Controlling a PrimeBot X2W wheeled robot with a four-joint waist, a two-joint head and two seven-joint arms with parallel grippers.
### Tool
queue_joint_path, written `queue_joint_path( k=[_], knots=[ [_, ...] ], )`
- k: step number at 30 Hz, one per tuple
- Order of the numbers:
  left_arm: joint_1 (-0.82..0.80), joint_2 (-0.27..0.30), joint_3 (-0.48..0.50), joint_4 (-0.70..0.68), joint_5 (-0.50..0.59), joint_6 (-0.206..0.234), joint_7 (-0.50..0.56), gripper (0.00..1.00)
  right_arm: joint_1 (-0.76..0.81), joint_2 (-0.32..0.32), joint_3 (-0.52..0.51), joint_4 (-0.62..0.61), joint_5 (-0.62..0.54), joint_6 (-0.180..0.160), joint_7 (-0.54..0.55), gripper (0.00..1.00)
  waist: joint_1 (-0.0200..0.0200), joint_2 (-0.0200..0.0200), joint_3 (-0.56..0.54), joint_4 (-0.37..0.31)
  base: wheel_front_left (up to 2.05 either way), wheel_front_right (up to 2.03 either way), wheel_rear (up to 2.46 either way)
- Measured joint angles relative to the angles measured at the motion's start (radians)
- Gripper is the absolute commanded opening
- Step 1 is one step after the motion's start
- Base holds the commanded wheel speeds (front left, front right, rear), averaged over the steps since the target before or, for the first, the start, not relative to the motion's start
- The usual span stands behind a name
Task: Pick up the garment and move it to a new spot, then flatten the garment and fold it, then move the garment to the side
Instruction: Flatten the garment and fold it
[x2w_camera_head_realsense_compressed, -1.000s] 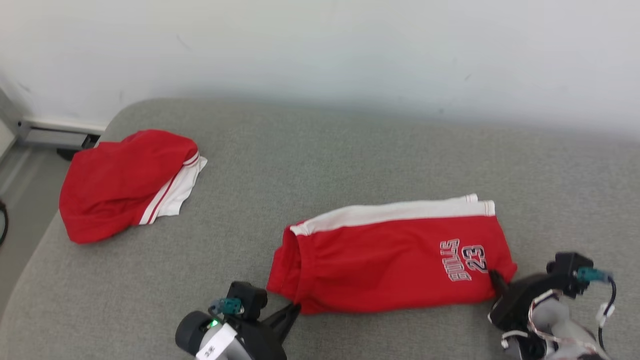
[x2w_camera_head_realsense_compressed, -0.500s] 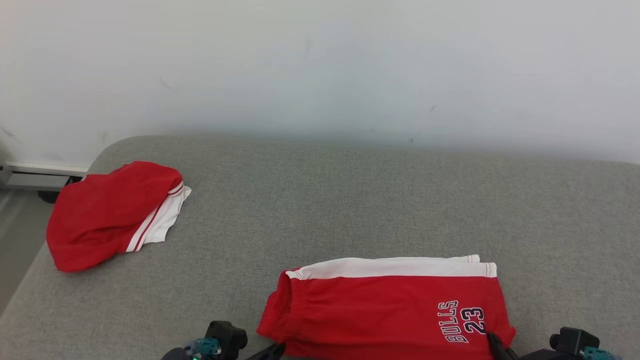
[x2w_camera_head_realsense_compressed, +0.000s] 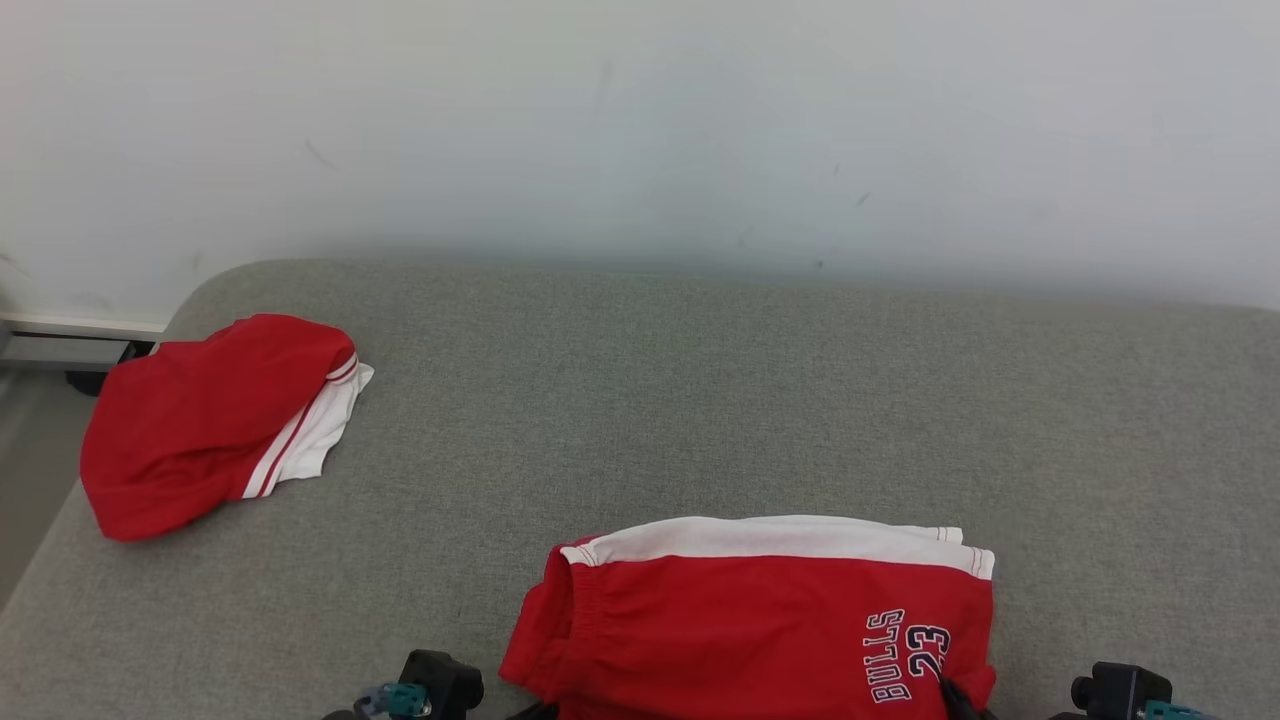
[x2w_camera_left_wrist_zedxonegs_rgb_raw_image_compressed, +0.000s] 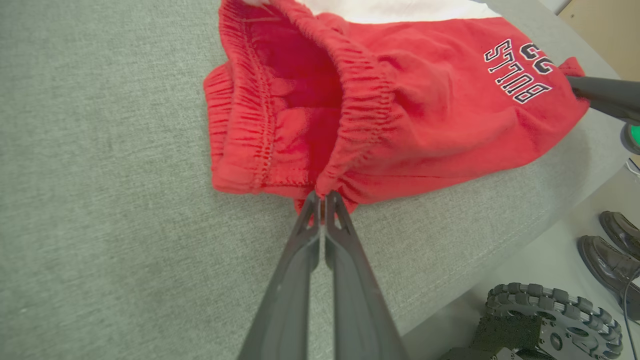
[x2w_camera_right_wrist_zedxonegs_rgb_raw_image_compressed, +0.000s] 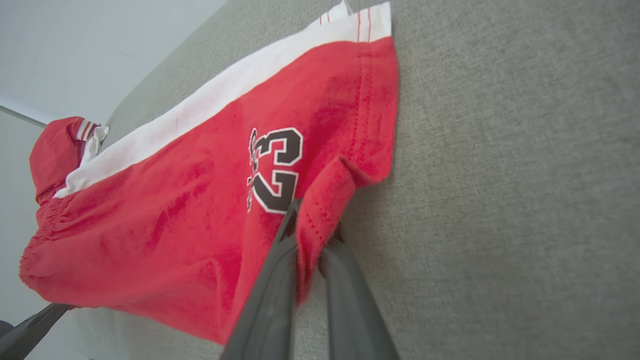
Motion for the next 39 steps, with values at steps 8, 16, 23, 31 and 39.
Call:
queue_joint_path(
  k=[8,16,23,31,39],
  knots=[
    [0.000,0.016,0.008,-0.024,-0.001,0.019,0.019,1.00,0.043,-0.002,-0.013,-0.095,-0.001,-0.072,0.047,0.00,0.0001,0.0000,0.012,0.002,0.00,0.00,0.00],
    [0.000,0.030,0.026,-0.041,-0.016,0.049,0.035,1.00,0.087,-0.013,-0.019,-0.178,-0.015,-0.145,0.105,1.00,0.0001,0.0000,0.016,0.001,0.00,0.00,0.00],
    [0.004,0.050,0.070,-0.058,-0.037,0.105,0.024,1.00,0.100,-0.057,-0.027,-0.233,-0.086,-0.196,0.113,1.00,0.0001,0.0000,0.017,0.000,0.00,0.00,0.00],
    [0.043,0.078,0.175,-0.099,-0.053,0.207,-0.079,1.00,0.111,-0.096,-0.058,-0.299,-0.172,-0.211,0.065,1.00,0.0000,0.0000,0.006,-0.007,0.00,0.00,0.00],
    [0.129,0.109,0.308,-0.185,-0.055,0.237,-0.202,1.00,0.107,-0.109,-0.057,-0.361,-0.207,-0.200,-0.043,1.00,0.0000,0.0000,-0.017,-0.027,0.00,0.00,0.00]
  ],
)
